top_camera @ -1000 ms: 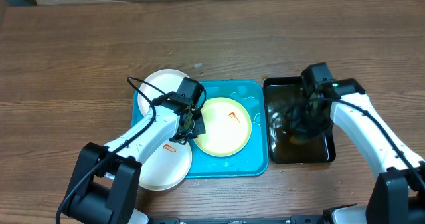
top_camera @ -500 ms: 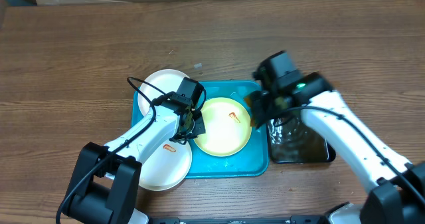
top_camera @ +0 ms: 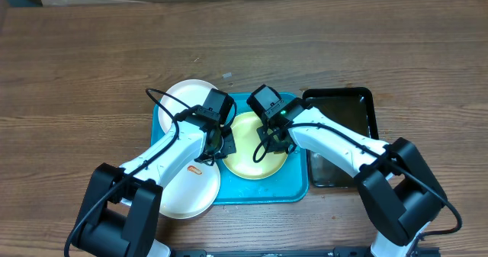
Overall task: Clean dirty plates on tray and stack at the side
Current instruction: 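Carry the sponge with right gripper onto the yellow plate, then wipe the yellow plate surface with the sponge in right gripper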
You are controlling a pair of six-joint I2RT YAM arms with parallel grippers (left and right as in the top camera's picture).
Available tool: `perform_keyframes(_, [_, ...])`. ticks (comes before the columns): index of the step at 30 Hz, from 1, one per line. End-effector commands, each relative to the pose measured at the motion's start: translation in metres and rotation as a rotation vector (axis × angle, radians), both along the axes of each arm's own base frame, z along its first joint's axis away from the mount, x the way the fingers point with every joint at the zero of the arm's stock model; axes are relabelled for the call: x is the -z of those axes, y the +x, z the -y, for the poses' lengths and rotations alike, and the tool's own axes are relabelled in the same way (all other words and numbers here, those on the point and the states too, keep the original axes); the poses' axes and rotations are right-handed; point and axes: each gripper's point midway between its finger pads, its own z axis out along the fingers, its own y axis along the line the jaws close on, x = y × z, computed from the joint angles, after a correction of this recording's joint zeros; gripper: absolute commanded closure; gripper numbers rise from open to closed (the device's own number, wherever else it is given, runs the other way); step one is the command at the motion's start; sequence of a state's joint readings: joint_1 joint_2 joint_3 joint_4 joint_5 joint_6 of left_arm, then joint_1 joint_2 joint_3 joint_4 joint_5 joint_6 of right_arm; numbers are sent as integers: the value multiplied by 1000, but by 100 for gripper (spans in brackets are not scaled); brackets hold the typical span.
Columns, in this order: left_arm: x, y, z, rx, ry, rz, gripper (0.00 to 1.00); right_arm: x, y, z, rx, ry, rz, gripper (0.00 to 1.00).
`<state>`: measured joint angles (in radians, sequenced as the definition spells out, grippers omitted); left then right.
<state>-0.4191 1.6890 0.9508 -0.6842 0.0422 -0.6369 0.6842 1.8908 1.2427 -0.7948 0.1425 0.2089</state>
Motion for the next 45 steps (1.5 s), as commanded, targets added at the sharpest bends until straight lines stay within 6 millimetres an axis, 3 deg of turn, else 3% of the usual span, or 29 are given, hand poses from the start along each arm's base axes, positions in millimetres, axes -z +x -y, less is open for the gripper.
perform_keyframes(1, [0,-1,4,14,-6,-3,96,-11,12,0,34,0,59,88])
perform_keyframes(5, [0,-1,4,14,-6,-3,96,-10,8,-4,28,21,37,86])
perform_keyframes(7, [0,-1,4,14,-6,-3,96,-10,8,-4,32,22,38,68])
perform_keyframes(12, [0,-1,4,17,-6,-3,96,-11,9,-5,32,26,43,66])
perform_keyframes(18, [0,-1,4,18,-6,-3,95,-10,5,-11,24,58,17,72])
perform_keyframes(21, [0,-1,4,18,-8,-4,96,-10,7,-12,24,66,26,91])
perform_keyframes(23, [0,-1,4,19,-8,-4,96,-9,9,-13,25,69,38,96])
perform_keyframes(34, [0,-4,7,51,-21,-12,96,23,5,12,177,56,-79,96])
perform_keyframes(40, [0,-3,7,52,-21,-11,96,19,-3,-4,146,248,-223,96])
perform_keyframes(45, [0,-3,7,62,-22,-7,96,16,-5,-13,115,307,-247,96])
